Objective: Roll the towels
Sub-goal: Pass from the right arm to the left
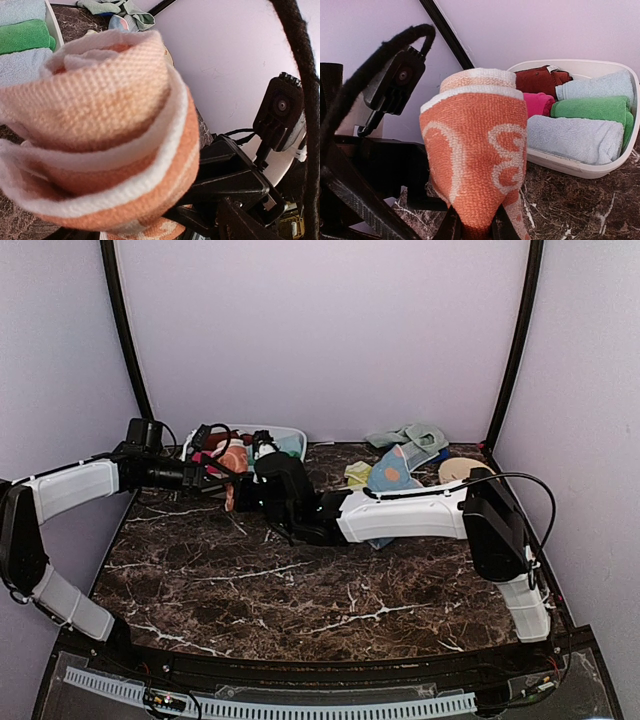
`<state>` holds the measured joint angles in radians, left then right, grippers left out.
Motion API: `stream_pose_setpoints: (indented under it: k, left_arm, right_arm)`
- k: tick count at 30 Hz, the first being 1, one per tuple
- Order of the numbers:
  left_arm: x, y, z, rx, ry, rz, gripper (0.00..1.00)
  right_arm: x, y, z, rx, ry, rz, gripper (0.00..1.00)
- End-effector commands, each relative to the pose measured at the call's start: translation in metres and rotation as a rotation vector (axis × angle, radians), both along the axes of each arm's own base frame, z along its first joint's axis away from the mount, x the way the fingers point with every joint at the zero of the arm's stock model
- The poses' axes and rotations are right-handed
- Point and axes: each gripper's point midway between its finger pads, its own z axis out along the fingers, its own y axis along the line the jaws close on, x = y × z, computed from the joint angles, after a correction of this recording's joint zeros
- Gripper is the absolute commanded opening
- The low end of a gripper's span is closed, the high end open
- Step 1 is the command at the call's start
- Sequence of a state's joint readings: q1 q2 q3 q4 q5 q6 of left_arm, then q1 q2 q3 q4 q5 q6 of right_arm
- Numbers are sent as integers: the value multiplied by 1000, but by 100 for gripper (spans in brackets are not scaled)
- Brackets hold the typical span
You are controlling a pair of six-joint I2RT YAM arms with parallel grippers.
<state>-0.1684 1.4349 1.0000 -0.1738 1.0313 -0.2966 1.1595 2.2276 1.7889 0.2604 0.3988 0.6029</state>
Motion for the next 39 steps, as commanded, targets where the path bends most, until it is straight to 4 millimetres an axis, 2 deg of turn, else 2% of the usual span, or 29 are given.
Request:
stream_pose_setpoints:
  k: [1, 6, 12, 22, 26, 31, 35, 37, 39]
  left_arm:
    - [10, 0, 16, -27, -48, -4, 82]
    - [21, 10, 29, -107, -60, 15, 85]
    - [18, 6, 44, -208, -48, -30, 72]
    - [17, 0, 33, -225, 32, -86, 72]
    - [6, -4, 28, -246, 87, -144, 73]
    - [-10, -11, 33, -239, 33, -189, 71]
    - [-11, -11, 35, -240, 31, -194, 62]
    - [-11, -10, 32, -238, 40, -191, 52]
    - [-9, -10, 27, -235, 52, -183, 37]
  right_arm:
    - [-17, 19, 20, 105, -30, 88, 0]
    - [-24, 22, 18, 129, -22, 130, 0]
    - [-27, 31, 21, 144, -24, 167, 0]
    - [-44, 42, 25, 173, -39, 298, 0]
    - [-56, 41, 23, 184, -44, 378, 0]
    - [-61, 43, 27, 206, -51, 431, 0]
    - [-67, 47, 30, 227, -54, 477, 0]
    - [-72, 50, 31, 237, -53, 515, 0]
    - [-79, 54, 33, 251, -53, 566, 0]
